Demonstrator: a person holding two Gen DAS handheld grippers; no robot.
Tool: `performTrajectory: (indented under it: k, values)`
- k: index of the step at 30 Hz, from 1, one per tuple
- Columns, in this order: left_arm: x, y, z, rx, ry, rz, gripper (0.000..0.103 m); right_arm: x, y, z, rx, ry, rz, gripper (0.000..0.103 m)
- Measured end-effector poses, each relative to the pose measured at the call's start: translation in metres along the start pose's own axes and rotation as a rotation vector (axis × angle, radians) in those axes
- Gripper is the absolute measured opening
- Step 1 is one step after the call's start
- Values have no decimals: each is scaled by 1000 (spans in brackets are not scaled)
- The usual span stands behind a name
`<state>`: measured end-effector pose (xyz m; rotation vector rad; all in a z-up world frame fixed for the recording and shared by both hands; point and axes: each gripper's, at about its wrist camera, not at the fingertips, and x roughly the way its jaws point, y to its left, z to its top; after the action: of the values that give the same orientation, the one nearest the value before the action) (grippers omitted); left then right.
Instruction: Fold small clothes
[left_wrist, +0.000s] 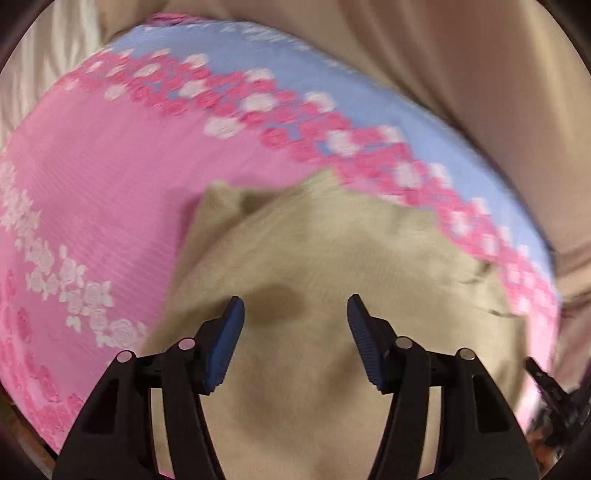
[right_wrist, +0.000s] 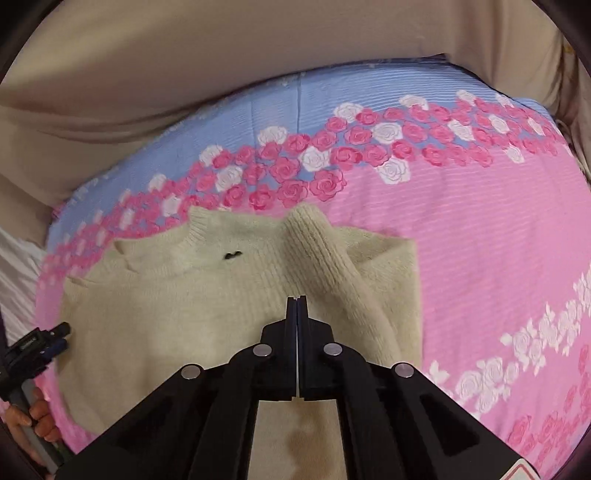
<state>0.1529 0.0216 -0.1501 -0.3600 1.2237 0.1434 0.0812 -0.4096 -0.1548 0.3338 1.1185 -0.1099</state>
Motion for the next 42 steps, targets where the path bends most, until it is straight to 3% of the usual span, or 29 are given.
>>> performTrajectory:
  k: [2,9,12,14,18,24,26,27,29,35,36,39,41,42]
  values:
    - [15,11,-4,8,31,34,55,29,-14,-2,8,56,-99,0]
    - [-9,-2,-5,101,-2,47,57,-8,12,-7,-113,-31,-121,0]
    - [-7,-13,-8,139,16,56,57,20,1,-15,-121,49,-191,0]
    - [-10,-19,-10,160,22,68,58,8,-10,-20,-82,11,-126,2]
    - [-15,-23,-15,180,8,67,63,-4,-15,-15,-97,-16,-111,23]
    - [-12,-23,-18,170,30,70,63,21,-15,-5,-103,24,-105,28]
    - [-13,-24,-20,186,28,76,63,23,-10,-5,-122,26,-122,26]
    - [-13,-24,-21,190,29,76,63,22,-9,-5,-126,23,-109,4]
    - [-14,-23,-22,192,33,80,63,13,-7,-3,-125,15,-82,3]
    - [-21,-17,-23,165,29,63,65,-39,-14,13,-63,-143,-66,0]
    - [-21,-17,-23,166,25,64,65,-34,-18,15,-66,-142,-95,0]
    - [-12,-19,-24,176,37,82,66,20,-39,13,-80,44,-181,1]
    - [-11,-18,-24,172,53,87,66,6,-50,5,-27,13,-148,2]
    - [-13,-16,-24,164,46,77,66,-7,-55,1,3,-11,-114,12]
